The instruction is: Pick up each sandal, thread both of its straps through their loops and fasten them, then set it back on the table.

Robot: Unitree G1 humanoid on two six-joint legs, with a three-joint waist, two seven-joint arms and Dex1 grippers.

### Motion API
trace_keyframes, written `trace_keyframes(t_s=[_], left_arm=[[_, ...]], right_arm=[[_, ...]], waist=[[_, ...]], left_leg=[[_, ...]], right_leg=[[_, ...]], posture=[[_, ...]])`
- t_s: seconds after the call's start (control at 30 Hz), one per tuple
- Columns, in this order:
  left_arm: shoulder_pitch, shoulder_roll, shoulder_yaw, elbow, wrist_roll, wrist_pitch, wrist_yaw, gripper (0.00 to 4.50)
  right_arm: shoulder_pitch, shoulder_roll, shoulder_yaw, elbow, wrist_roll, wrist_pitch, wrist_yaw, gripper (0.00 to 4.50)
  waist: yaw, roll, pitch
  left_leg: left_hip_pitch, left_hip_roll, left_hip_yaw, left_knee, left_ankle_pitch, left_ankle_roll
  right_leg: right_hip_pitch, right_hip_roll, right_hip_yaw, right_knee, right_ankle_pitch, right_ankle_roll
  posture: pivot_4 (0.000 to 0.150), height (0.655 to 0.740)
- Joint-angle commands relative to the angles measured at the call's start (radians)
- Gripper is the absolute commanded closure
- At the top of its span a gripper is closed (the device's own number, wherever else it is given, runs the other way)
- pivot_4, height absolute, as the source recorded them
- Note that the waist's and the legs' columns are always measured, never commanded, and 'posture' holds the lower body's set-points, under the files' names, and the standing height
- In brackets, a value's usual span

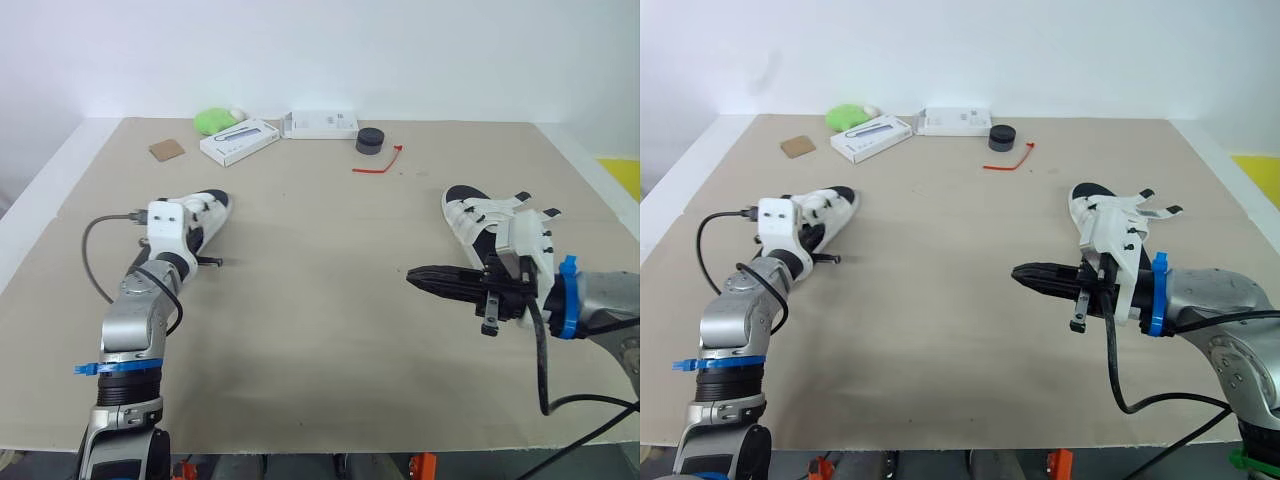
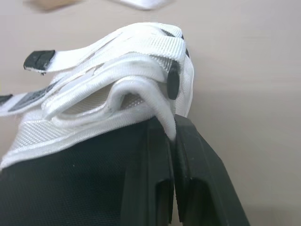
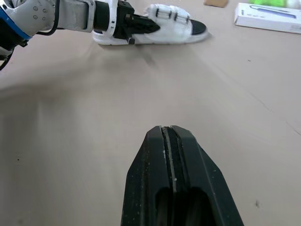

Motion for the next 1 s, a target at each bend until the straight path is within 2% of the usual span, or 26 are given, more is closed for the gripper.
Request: trace_keyframes(t_s=[0.03,0.1,0.13,0.2,0.33,0.43,0.6,0.7,1.0], left_arm=[[-0.013,0.006,0.007,0.058,0.013,-0.049,0.021,4.39],[-0.038,0.003,0.013,0.094,0.004,-0.081,0.026,4.39],[-0.049,0.003,0.012,0.11,0.002,-0.097,0.025,3.85],[-0.087,0.0,-0.004,0.155,0.0,-0.134,0.016,3.24],[-0.147,-0.016,-0.036,0.233,0.003,-0.183,0.007,1.27],[-0.169,-0.034,-0.057,0.261,0.001,-0.204,-0.001,0.08],[-0.148,-0.027,-0.07,0.174,-0.052,-0.127,-0.061,0.08],[-0.081,0.03,-0.074,0.035,-0.094,-0.017,-0.131,0.08],[0.076,0.195,-0.035,-0.271,-0.111,0.22,-0.144,0.08]], right_arm=[[-0.032,0.002,-0.003,0.013,-0.012,-0.032,0.018,4.5],[-0.033,0.004,-0.005,0.016,-0.012,-0.036,0.018,4.5],[-0.033,0.005,-0.007,0.017,-0.011,-0.037,0.017,4.5],[-0.028,0.008,-0.009,0.014,-0.012,-0.041,0.013,4.5],[-0.02,0.014,-0.013,0.01,-0.014,-0.045,0.005,4.5],[-0.012,0.019,-0.015,0.003,-0.017,-0.048,-0.001,4.5],[0.008,0.017,-0.032,-0.012,-0.012,-0.044,-0.009,4.5],[0.022,0.009,-0.049,-0.01,-0.009,-0.045,-0.007,4.5],[-0.001,0.013,-0.032,0.025,-0.019,-0.052,0.002,4.5]], waist=[[0.001,0.0,0.0],[0.001,0.0,0.0],[0.001,0.0,0.0],[0.001,0.0,0.0],[0.001,0.0,0.0],[0.001,0.0,0.0],[0.001,0.0,0.0],[0.0,0.0,0.0],[-0.006,-0.001,0.0]], left_leg=[[0.0,0.0,0.0,0.0,0.0,0.0],[0.0,0.0,0.0,0.0,0.001,0.0],[0.001,0.0,0.0,0.0,0.001,0.0],[0.001,0.0,0.0,0.0,0.003,0.0],[0.0,-0.001,0.0,0.0,0.005,-0.001],[0.0,-0.001,0.0,0.0,0.005,-0.001],[-0.001,-0.001,0.0,0.0,0.005,-0.001],[-0.001,-0.001,0.0,0.0,0.005,-0.001],[-0.001,0.0,0.002,0.0,0.006,0.0]], right_leg=[[0.0,0.0,0.0,0.0,0.0,0.0],[0.001,0.0,0.0,0.0,0.001,0.0],[0.001,0.0,0.0,0.0,0.002,0.001],[0.001,0.0,0.0,0.0,0.003,0.001],[0.001,0.0,0.0,0.0,0.004,0.002],[0.001,-0.001,0.0,-0.001,0.005,0.003],[0.0,-0.001,0.0,-0.001,0.005,0.003],[0.0,-0.001,0.001,-0.001,0.005,0.003],[-0.002,0.0,0.002,-0.001,0.006,0.002]], posture=[[0.15,0.74],[0.15,0.74],[0.15,0.74],[0.15,0.74],[0.15,0.74],[0.15,0.74],[0.15,0.74],[0.15,0.74],[0.15,0.74]])
